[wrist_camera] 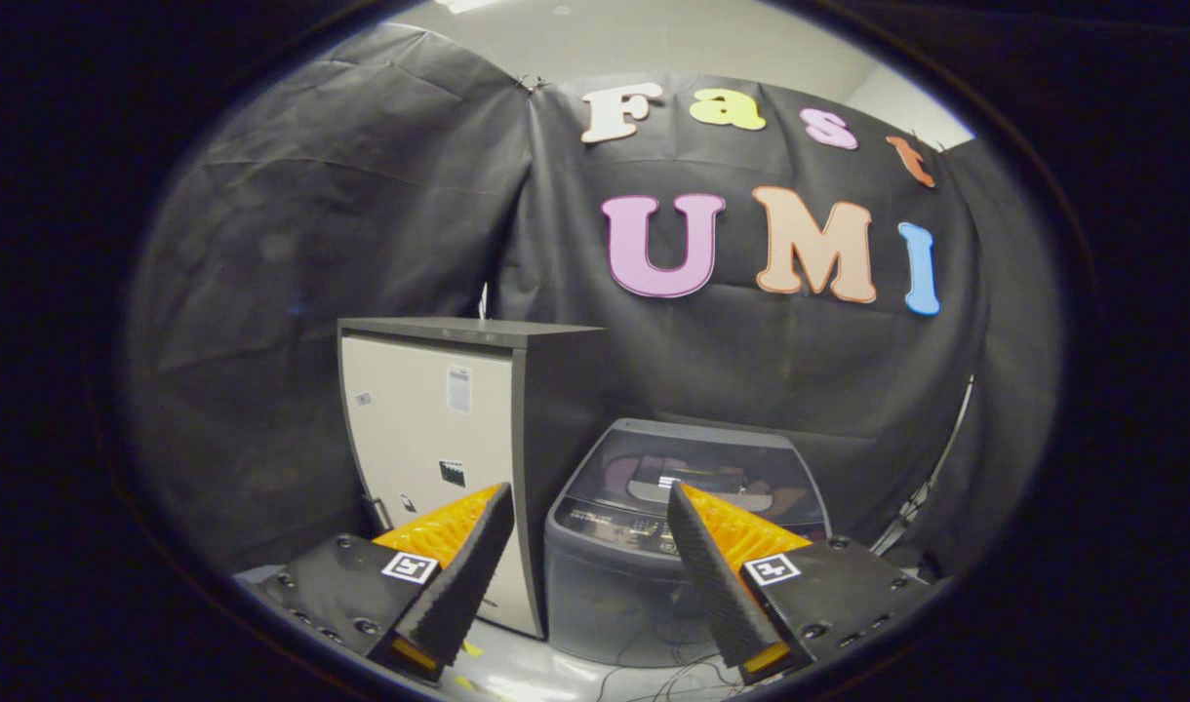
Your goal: Put the clothes into the washing machine and then close the washing machine lid.
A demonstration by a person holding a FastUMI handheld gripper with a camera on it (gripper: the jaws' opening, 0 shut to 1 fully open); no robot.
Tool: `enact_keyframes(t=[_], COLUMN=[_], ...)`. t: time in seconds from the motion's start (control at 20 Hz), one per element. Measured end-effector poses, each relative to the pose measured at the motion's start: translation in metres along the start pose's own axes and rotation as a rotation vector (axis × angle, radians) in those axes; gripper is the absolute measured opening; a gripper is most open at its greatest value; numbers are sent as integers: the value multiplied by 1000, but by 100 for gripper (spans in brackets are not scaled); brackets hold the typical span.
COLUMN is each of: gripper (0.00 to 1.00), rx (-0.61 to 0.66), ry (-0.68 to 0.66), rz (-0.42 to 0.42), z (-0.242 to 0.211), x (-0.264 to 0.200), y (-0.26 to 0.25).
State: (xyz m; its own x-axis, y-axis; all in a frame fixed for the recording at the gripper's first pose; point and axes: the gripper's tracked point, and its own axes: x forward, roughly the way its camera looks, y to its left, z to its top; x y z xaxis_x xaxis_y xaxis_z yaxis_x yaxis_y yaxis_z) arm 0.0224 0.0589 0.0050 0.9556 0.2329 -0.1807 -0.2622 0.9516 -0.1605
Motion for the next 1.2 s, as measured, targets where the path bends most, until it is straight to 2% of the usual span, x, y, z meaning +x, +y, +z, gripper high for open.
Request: enact_keyframes(t=[0.2,0.55,0.75,0.95,1.2], gripper=[98,98,98,98,98], rx=[-5,-17,46,87,7], ry=[-7,-55,-130,-155,-186], rz=[-42,-72,-91,-44,-1], z=[3,19,41,52,65], x=[-3,-10,-20,-27,-34], y=[-11,-3,1,16,33])
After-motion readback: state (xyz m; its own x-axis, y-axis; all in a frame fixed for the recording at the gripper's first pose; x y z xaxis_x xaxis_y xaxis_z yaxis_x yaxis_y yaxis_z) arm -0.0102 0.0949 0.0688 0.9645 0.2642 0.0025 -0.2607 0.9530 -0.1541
